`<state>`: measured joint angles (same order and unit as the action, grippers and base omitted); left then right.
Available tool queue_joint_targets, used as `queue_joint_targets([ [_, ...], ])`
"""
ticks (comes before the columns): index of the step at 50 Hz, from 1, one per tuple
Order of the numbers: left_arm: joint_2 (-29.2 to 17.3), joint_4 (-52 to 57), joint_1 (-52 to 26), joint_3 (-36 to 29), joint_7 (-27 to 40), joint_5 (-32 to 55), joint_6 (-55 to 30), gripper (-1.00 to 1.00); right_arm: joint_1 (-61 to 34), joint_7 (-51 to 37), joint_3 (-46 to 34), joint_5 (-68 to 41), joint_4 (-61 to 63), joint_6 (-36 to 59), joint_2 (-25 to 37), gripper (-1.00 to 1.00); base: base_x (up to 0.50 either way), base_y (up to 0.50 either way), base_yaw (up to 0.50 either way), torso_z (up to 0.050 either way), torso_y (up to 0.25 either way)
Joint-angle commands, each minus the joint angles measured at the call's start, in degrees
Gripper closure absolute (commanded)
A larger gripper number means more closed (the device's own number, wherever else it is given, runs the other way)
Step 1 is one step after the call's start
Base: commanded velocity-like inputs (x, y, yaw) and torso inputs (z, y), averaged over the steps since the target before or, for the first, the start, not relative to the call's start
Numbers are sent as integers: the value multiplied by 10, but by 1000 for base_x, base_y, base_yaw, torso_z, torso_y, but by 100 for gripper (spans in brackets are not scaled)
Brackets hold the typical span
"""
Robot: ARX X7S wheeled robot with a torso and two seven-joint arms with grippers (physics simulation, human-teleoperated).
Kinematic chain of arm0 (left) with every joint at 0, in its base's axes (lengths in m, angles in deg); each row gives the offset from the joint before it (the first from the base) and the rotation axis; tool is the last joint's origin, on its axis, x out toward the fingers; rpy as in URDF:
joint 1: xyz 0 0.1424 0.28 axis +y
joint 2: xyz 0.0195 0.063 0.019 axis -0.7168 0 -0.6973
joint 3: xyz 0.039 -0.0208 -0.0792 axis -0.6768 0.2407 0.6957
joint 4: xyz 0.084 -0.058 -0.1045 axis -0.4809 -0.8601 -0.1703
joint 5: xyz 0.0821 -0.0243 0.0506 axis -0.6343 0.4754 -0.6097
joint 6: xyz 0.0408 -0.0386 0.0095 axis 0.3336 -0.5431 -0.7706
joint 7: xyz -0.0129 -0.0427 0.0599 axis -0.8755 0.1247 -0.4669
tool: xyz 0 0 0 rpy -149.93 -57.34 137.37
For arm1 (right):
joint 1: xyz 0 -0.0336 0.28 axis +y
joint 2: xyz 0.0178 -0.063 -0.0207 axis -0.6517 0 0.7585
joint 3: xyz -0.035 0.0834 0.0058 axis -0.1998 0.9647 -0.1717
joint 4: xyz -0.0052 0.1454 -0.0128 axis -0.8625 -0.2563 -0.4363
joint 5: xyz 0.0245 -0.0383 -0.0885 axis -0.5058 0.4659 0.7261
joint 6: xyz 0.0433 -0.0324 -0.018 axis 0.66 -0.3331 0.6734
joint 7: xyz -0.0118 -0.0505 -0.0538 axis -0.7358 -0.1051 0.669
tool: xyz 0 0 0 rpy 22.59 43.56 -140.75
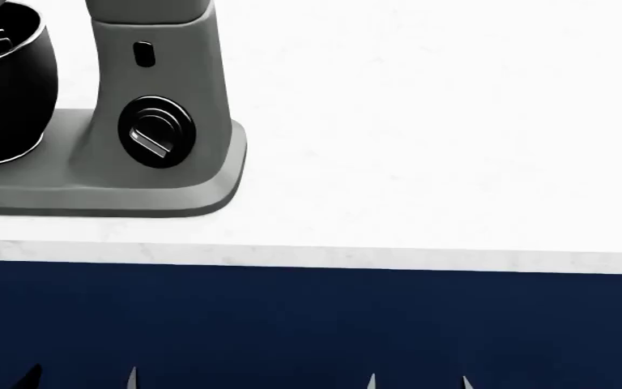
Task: Open the stand mixer head.
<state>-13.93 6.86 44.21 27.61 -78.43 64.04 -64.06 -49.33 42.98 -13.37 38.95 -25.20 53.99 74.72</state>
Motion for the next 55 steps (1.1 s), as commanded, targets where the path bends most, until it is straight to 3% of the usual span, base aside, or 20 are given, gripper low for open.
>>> queue_joint_targets([
  [1, -13, -13, 0, -17, -5, 9, 15, -100, -3, -18, -13, 2, -5, 7, 9, -100, 0, 0, 0, 0, 0],
  [9, -25, -14, -6, -39, 17, 9, 2, -100, 5, -45, -24, -7, 0, 10, 23, -100, 0, 0, 0, 0, 0],
  [11, -24, -12, -16, -43, 40, -10, -43, -100, 5, -50, -27, -8, -1, 8, 25, -100, 0, 0, 0, 0, 0],
  [15, -33, -15, -9, -52, 30, 4, 7, -100, 5, -61, -31, -7, -1, 10, 29, -100, 0, 0, 0, 0, 0],
  [26, -44, -4, -7, -54, 46, 14, -12, -100, 12, -74, -46, -7, 13, 36, 42, -100, 0, 0, 0, 0, 0],
  [29, -57, 43, -21, -51, 35, 28, -58, -100, -22, -73, -55, 14, 48, 65, 61, -100, 0, 0, 0, 0, 0],
  [32, -74, 116, -59, -35, 19, 67, -176, -100, -85, -69, -41, 3, 40, 104, 71, -100, 0, 0, 0, 0, 0],
  [34, -80, 154, -70, -25, 26, 71, -194, -100, -125, -77, -36, 6, 36, 126, 72, -100, 0, 0, 0, 0, 0],
  [38, -95, 225, -110, -17, 40, 76, -287, -100, -165, -51, -22, -30, 158, 234, 84, -100, 0, 0, 0, 0, 0],
  [44, -117, 320, -176, -10, 55, 76, -393, -100, -235, -60, -6, -43, 209, 310, 87, -100, 0, 0, 0, 0, 0],
  [55, -125, 362, -226, 1, 62, 90, -451, -100, -283, -67, 1, -53, 235, 360, 94, -100, 0, 0, 0, 0, 0],
])
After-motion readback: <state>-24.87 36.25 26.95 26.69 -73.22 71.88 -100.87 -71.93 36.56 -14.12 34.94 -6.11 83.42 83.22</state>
